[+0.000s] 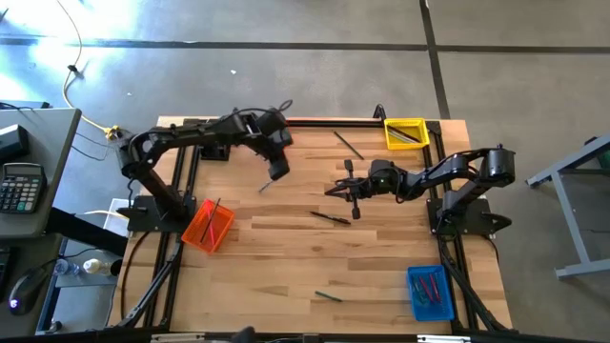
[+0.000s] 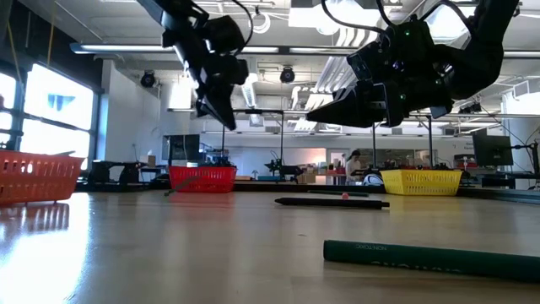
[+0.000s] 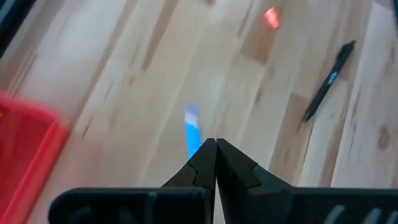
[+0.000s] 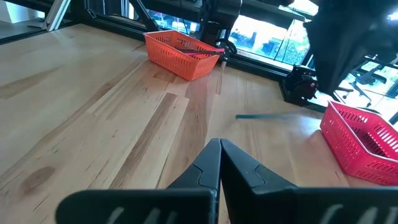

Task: Sort crayons/erasers/pens/pencils in bins
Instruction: Put the blue pencil into the orange basket

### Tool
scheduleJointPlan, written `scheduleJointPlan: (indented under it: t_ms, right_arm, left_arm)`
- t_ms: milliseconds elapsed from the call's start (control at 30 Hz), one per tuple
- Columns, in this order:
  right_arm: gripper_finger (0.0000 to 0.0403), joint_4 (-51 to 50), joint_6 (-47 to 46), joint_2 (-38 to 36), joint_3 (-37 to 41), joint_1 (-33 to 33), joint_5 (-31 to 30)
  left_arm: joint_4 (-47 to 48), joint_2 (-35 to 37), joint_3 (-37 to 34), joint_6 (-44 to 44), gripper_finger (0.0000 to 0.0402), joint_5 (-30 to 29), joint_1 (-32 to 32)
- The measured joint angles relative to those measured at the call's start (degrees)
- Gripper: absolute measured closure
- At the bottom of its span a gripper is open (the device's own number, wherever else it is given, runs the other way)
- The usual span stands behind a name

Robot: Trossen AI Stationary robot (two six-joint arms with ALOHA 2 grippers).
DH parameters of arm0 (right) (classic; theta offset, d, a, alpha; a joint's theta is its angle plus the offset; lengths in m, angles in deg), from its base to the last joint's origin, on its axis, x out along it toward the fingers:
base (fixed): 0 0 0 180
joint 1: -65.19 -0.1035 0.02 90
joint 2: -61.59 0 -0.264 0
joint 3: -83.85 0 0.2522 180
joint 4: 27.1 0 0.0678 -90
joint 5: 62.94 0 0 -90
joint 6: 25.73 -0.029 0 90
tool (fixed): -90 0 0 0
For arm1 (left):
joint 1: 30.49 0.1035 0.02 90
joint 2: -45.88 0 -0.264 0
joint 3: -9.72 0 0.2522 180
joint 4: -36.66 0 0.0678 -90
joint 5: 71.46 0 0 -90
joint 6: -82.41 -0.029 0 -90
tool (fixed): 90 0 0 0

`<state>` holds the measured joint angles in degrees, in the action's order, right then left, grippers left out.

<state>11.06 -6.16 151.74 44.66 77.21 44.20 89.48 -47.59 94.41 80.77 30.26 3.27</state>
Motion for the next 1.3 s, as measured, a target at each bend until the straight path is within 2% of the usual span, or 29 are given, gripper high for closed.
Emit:
scheduleJointPlan:
  t_ms: [133, 300, 467, 600, 700, 1033, 1200, 1300]
  right_arm:
    - [0.0403, 0.0, 0.0, 0.0, 0.0, 0.0, 0.0]
    - [0.0403, -0.6, 0.0, 0.0, 0.0, 0.0, 0.0]
    - [0.0403, -1.5, -0.1, 0.0, 0.0, 0.0, 0.0]
    - [0.0403, -1.8, -0.2, 0.0, 0.0, 0.0, 0.0]
    - [0.0403, -2.0, -0.2, 0.0, 0.0, 0.0, 0.0]
    - [0.0403, -2.8, -0.2, 0.0, 0.0, 0.0, 0.0]
    - [0.0403, -2.7, -0.1, 0.0, 0.0, 0.0, 0.0]
    - [0.0403, -2.5, -0.1, 0.0, 0.0, 0.0, 0.0]
  left_arm:
    - [-7.1, -3.2, 0.0, -0.5, 0.0401, 0.0, -3.2]
    - [-11.1, -8.0, 0.0, -2.0, 0.0401, -0.3, -6.0]
    - [-3.2, -9.1, 0.0, -3.7, 0.0401, -0.7, -7.2]
    - [4.8, -8.4, 0.0, -5.0, 0.0398, -3.8, -6.7]
    - [9.4, -8.4, -1.1, -6.5, 0.0380, -4.8, -5.0]
    - [3.3, -8.4, -10.3, -6.2, 0.0278, -5.4, -4.4]
    - [0.0, -8.4, -12.6, -6.5, 0.0265, -10.6, -6.3]
    - [-1.9, -8.3, -14.1, -6.2, 0.0274, -10.0, -6.4]
